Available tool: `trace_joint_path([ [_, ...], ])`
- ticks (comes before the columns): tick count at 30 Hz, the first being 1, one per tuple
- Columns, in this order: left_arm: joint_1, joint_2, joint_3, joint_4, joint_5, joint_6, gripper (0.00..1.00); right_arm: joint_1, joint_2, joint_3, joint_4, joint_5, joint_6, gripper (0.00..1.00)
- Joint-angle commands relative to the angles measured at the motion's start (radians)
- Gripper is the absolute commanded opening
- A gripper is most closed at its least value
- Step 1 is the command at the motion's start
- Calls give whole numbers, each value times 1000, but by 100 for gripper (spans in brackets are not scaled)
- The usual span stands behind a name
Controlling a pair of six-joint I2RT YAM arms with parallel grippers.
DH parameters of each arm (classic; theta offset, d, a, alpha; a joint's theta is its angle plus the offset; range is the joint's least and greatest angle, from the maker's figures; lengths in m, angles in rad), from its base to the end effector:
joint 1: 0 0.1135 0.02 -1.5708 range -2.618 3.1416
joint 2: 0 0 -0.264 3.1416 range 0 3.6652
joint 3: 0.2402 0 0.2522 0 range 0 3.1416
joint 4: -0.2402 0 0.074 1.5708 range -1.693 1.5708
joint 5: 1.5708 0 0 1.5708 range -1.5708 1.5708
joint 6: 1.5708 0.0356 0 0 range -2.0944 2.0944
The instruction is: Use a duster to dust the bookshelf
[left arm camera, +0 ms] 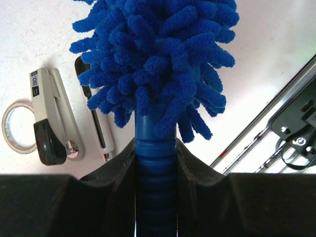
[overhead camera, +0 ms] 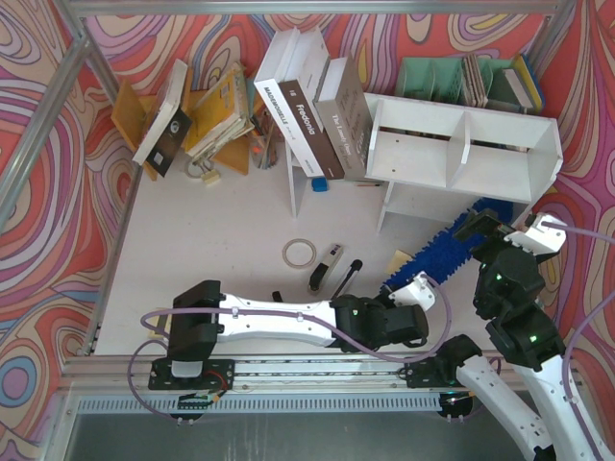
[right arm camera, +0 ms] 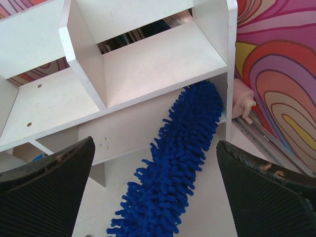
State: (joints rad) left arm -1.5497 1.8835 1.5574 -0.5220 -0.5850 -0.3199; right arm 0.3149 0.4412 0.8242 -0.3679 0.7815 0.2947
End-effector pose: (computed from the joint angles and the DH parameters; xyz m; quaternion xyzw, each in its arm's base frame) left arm 0.0285 -0.4206 0.2653 0.4334 0.7904 -0.1121 0.4181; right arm 0.0889 0.0026 0.3749 0.2648 0.6516 -0.0573 0.7086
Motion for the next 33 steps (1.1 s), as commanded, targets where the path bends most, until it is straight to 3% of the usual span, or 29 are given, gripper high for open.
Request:
trace_joint_path([
  [1,-10,-83,-45,76,-48,26,0,-1,-9,-6,28,4,-8,99],
  [7,-6,-133,-71,132,-108,21,0,-1,-14,-6,23,5,-7,99],
  [17,-9,-168,-85,219,-59,54,0,-1,-16,-8,29,2,-10,99],
  [33,26,-75,-122,85,-19,-58,0,0,-8,-10,35,-1,-14,99],
])
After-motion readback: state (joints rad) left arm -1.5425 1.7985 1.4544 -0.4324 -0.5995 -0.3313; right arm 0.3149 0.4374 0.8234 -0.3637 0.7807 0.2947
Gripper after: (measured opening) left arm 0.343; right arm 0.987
